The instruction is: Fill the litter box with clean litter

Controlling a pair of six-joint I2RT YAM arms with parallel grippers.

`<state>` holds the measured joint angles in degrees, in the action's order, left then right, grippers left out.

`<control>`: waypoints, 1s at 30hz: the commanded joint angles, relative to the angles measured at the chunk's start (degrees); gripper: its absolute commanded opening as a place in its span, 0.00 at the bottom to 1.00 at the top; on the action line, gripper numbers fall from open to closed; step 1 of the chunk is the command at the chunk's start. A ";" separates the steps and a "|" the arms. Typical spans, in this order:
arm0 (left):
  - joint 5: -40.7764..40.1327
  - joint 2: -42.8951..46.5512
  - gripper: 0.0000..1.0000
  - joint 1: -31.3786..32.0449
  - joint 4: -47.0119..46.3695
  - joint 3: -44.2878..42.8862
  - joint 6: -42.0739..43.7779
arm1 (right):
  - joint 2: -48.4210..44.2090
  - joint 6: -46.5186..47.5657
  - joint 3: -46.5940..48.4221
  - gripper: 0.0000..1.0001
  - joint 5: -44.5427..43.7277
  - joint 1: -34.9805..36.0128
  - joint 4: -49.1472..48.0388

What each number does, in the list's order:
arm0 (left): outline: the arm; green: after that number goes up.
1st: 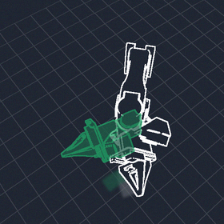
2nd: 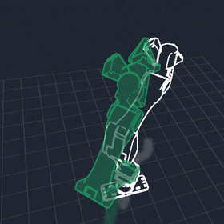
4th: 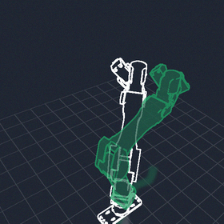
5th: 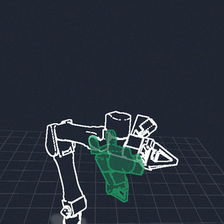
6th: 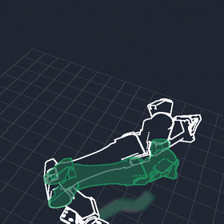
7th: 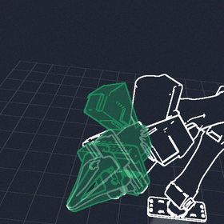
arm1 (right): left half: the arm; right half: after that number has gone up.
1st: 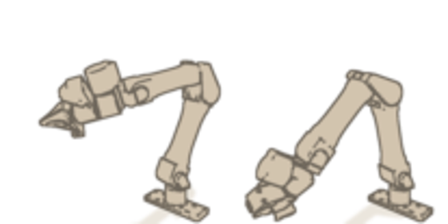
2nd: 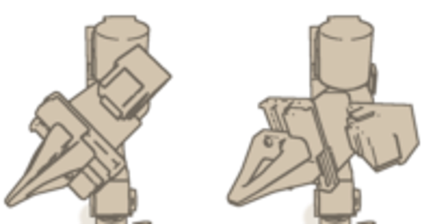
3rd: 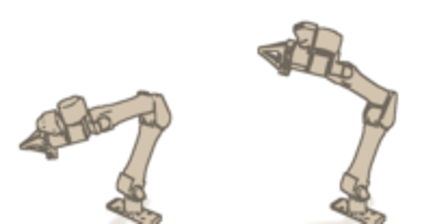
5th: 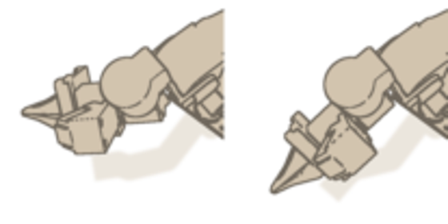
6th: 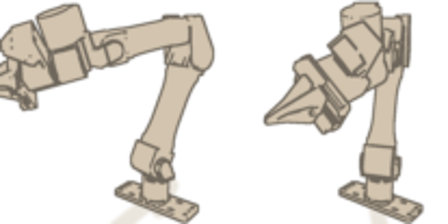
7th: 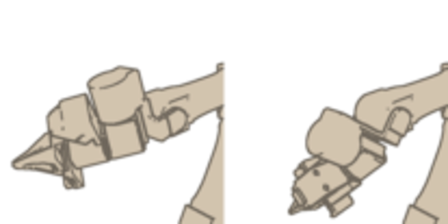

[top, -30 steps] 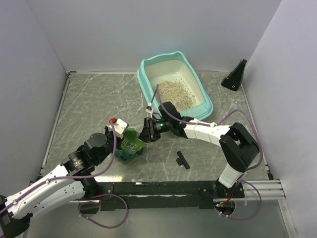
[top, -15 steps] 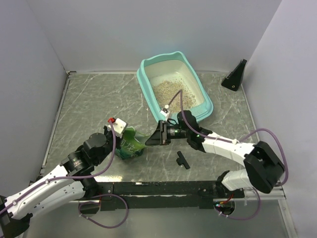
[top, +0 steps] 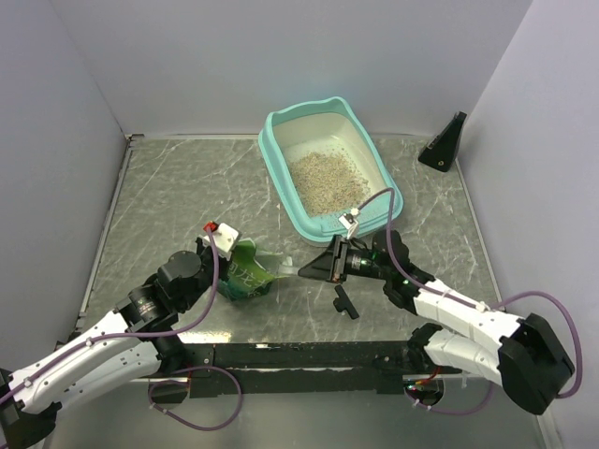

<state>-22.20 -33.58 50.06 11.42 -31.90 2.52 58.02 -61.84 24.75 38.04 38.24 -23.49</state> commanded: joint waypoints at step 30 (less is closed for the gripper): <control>0.05 -7.55 0.01 2.67 -4.56 -0.62 -0.94 | -22.16 -4.43 -0.06 0.00 -3.68 -3.52 19.35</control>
<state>-20.34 -39.94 51.92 6.87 -31.90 2.33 37.30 -66.39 21.08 33.06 34.98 -6.70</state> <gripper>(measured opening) 0.021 0.329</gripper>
